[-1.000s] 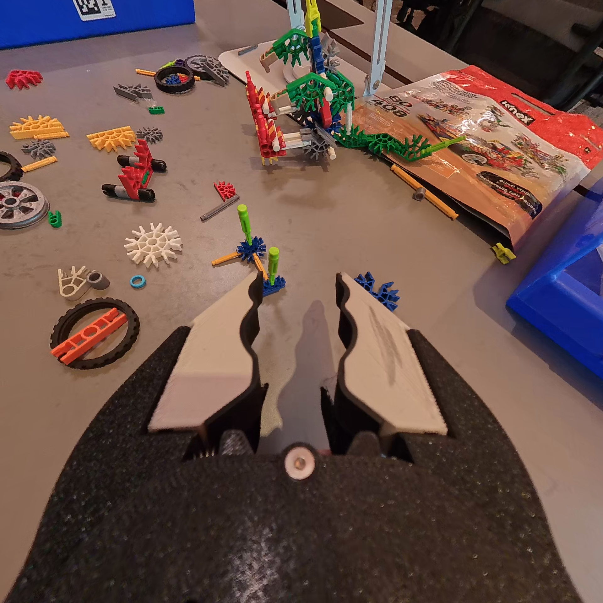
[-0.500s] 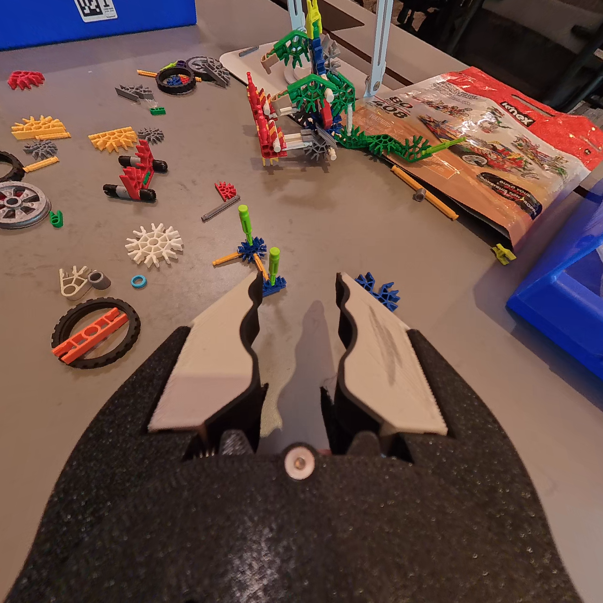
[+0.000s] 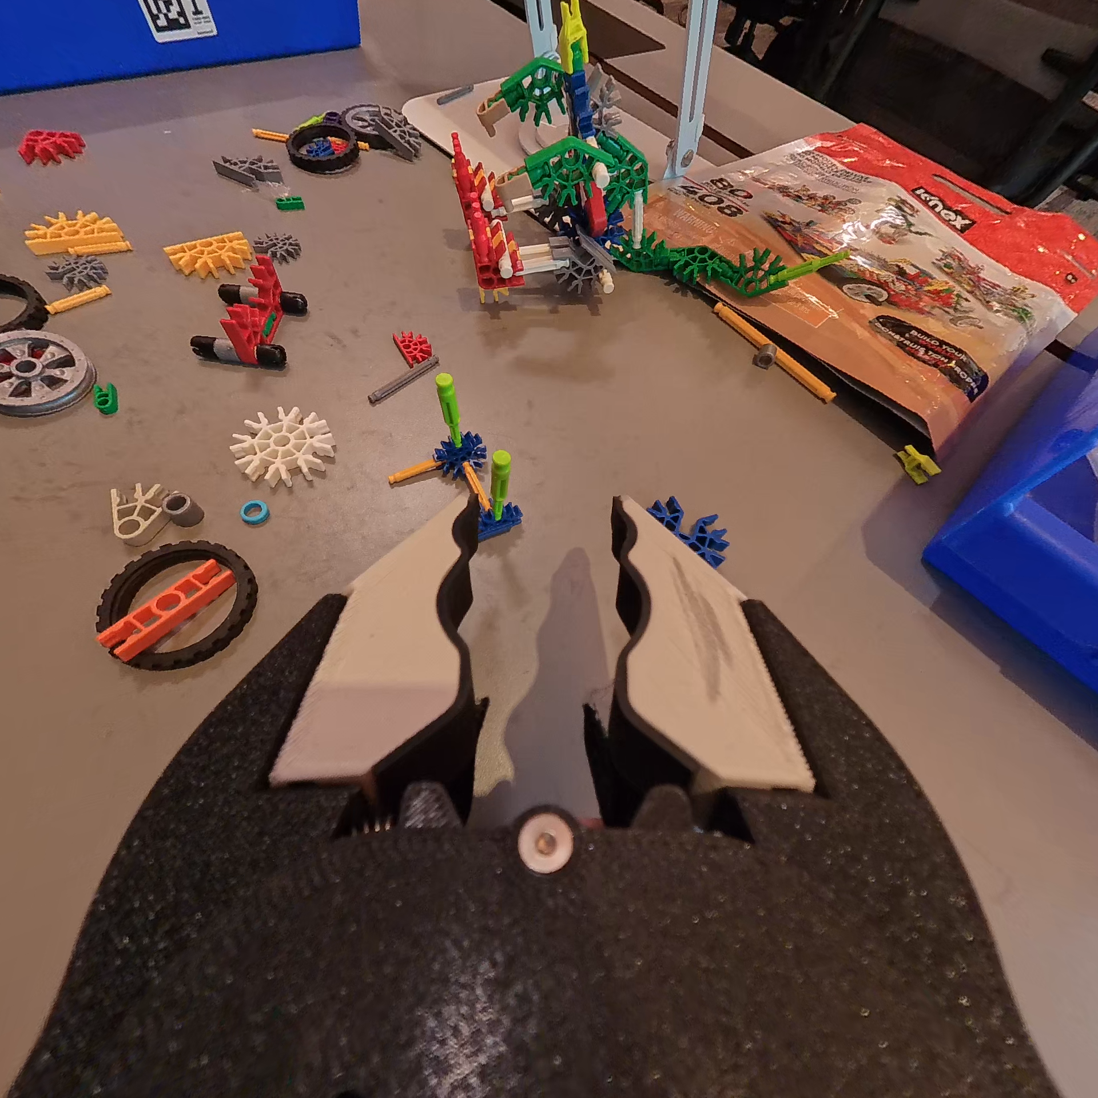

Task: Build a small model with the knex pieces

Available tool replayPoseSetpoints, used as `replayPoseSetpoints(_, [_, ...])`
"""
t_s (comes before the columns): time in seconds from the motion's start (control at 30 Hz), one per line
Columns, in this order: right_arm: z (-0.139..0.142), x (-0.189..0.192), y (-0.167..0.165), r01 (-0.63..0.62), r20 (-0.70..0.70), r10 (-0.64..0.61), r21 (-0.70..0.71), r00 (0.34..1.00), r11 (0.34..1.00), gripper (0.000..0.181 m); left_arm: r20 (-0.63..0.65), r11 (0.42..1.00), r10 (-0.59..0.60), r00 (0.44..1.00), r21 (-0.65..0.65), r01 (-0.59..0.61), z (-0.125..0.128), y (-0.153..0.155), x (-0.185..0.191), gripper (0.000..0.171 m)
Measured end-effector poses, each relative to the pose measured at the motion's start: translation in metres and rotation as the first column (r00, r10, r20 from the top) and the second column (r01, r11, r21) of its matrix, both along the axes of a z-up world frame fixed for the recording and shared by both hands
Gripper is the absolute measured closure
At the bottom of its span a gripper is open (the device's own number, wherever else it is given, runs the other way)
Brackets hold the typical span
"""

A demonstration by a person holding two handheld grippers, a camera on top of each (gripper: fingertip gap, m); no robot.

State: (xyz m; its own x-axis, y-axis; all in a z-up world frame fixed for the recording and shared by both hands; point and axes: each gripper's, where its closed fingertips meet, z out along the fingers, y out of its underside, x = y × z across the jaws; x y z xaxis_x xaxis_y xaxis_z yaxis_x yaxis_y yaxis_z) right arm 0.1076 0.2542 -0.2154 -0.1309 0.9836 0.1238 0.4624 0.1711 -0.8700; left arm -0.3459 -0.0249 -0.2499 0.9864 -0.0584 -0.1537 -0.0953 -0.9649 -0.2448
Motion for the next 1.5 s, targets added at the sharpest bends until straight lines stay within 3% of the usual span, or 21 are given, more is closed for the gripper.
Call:
replayPoseSetpoints(0.1, [0.000, 0.000, 0.000, 0.000, -0.001, 0.000, 0.000, 1.000, 1.000, 0.137, -0.011, 1.000, 0.005, 1.000, 0.015, -0.005, 0.002, 0.001, -0.001, 0.171])
replayPoseSetpoints(0.37, [0.001, 0.000, 0.000, -0.001, -0.005, 0.001, 0.001, 1.000, 1.000, 0.137, -0.008, 1.000, 0.010, 1.000, 0.025, -0.010, 0.002, -0.002, 0.005, 0.171])
replayPoseSetpoints(0.67, [0.000, 0.000, -0.001, -0.004, -0.001, 0.004, -0.004, 1.000, 1.000, 0.137, -0.048, 0.991, 0.077, 0.996, 0.118, -0.071, 0.027, -0.009, -0.009, 0.170])
replayPoseSetpoints(1.1, [-0.002, -0.001, 0.001, 0.009, 0.014, -0.009, 0.002, 1.000, 1.000, 0.137, -0.017, 0.996, 0.056, 0.998, 0.073, -0.054, 0.006, -0.001, -0.002, 0.152])
replayPoseSetpoints(1.33, [-0.002, -0.001, 0.001, 0.008, 0.013, -0.008, 0.003, 1.000, 1.000, 0.137, 0.048, 0.991, 0.089, 0.995, 0.098, -0.093, -0.001, 0.003, -0.002, 0.155])
replayPoseSetpoints(1.5, [-0.001, -0.001, 0.001, 0.007, 0.007, -0.007, 0.004, 1.000, 1.000, 0.137, 0.024, 0.991, 0.084, 0.996, 0.103, -0.086, -0.001, 0.005, -0.005, 0.159])
